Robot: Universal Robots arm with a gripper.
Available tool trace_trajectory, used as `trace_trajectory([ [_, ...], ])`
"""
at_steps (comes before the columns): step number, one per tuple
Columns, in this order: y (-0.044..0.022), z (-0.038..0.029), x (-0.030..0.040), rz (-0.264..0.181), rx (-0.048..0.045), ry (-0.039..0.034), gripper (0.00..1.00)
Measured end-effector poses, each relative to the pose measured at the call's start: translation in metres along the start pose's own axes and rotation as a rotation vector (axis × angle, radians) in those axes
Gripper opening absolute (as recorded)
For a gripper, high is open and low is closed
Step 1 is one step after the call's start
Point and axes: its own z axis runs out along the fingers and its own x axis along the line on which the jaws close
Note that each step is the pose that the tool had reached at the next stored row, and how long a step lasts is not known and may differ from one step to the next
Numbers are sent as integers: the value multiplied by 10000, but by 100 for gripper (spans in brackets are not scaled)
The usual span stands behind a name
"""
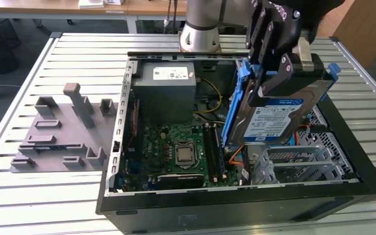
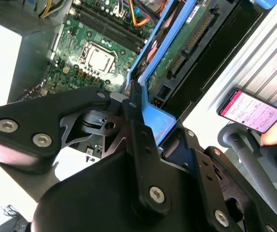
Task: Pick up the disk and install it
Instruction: 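Insert the disk into the insertion slot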
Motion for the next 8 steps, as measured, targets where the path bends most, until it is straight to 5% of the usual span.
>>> trace_trajectory([
  [3,-78,4,0,0,-66,-1,36],
  [8,-90,26,41,-2,-65,-9,36],
])
